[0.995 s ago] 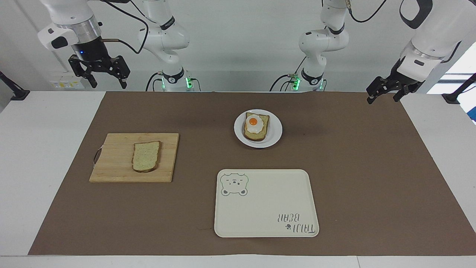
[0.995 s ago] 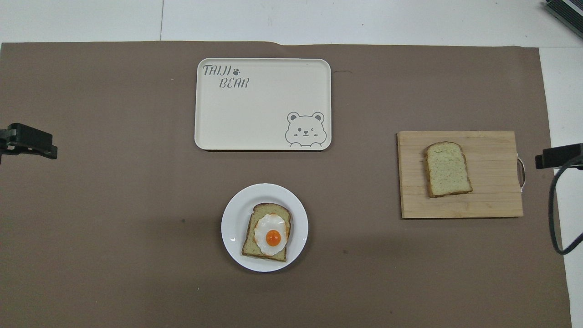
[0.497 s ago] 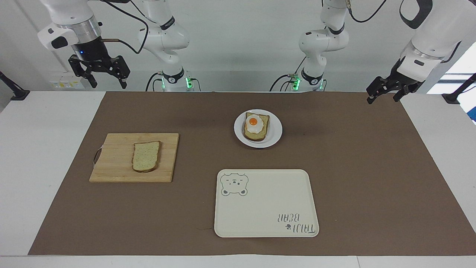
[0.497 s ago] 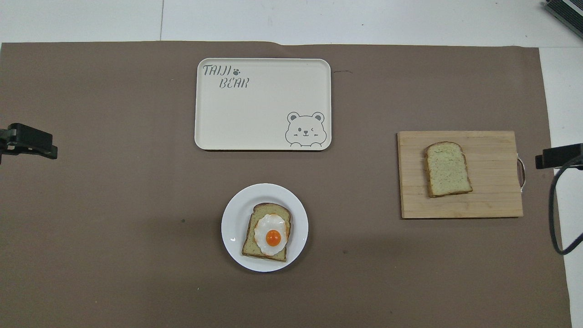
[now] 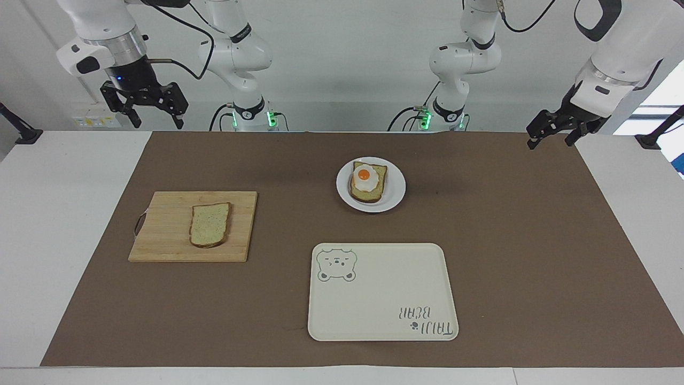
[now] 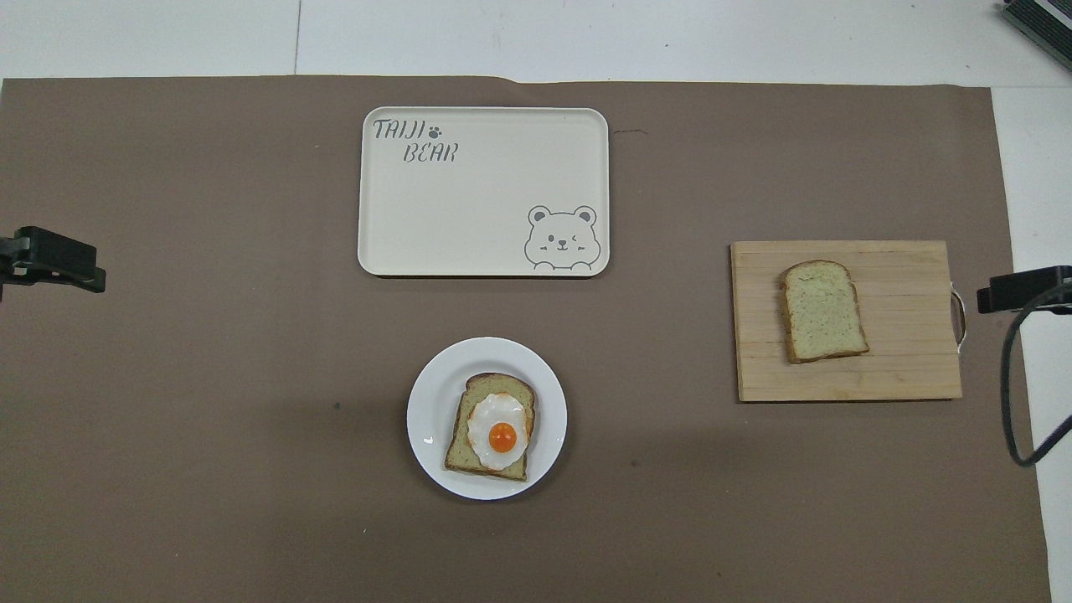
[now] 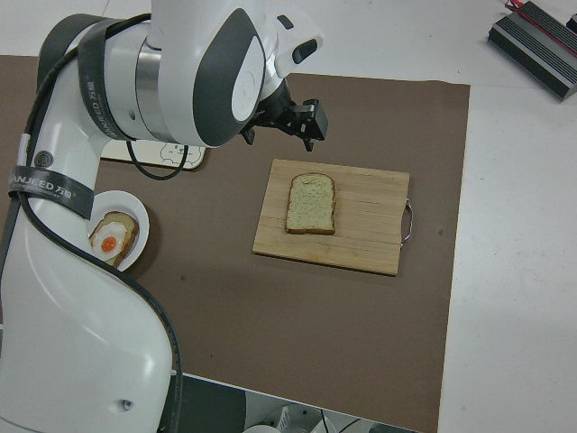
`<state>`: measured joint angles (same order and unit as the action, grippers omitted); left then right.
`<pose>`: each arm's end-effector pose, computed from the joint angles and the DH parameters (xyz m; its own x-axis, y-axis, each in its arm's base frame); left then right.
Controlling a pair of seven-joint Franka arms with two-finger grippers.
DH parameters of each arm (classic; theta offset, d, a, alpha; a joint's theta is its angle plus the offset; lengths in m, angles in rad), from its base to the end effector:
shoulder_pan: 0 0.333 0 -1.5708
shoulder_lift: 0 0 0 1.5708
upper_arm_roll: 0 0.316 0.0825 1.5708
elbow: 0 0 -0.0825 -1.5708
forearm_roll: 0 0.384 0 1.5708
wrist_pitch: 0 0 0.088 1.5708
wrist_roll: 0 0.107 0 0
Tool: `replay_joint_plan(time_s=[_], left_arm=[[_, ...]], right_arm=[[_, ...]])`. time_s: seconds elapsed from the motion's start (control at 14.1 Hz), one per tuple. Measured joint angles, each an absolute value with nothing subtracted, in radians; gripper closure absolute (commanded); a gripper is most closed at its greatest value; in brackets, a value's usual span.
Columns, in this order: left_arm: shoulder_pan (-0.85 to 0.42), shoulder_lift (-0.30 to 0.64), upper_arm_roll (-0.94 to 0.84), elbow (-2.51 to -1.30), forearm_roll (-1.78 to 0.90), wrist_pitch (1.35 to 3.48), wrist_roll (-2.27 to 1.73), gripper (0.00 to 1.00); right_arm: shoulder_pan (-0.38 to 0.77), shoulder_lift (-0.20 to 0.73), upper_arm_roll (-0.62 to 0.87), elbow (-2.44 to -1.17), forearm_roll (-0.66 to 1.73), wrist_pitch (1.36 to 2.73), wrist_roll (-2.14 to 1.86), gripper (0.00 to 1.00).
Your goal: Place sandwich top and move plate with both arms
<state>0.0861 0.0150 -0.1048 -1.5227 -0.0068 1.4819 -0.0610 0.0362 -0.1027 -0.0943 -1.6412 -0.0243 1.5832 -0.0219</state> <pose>0.5501 -0.0106 0.6312 0.9976 0.0416 -0.0561 0.0420 -0.9991 0.0049 0.5224 -0.0357 0.6474 0.9984 -0.0358 0.0439 -0.0365 -0.9992 0.0156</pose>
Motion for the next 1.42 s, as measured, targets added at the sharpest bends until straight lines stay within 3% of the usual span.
replay_joint_plan(time_s=[0.43,1.07,1.42], left_arm=[[0.086,0.015,-0.105,-1.523,-0.007,1.482,-0.061,0.00],[0.086,0.015,-0.105,-1.523,-0.007,1.482,-0.061,0.00],[0.086,0.015,-0.105,-1.523,-0.007,1.482,-0.061,0.00]], right_arm=[[0.035,-0.045,-0.094,-1.727,0.017,1.728,-0.104,0.00],[-0.007,0.167,-0.099,-1.806,0.143,2.004,-0.285,0.00],[-0.066,0.186,-0.100,-1.842,0.216,2.025,-0.426,0.00]])
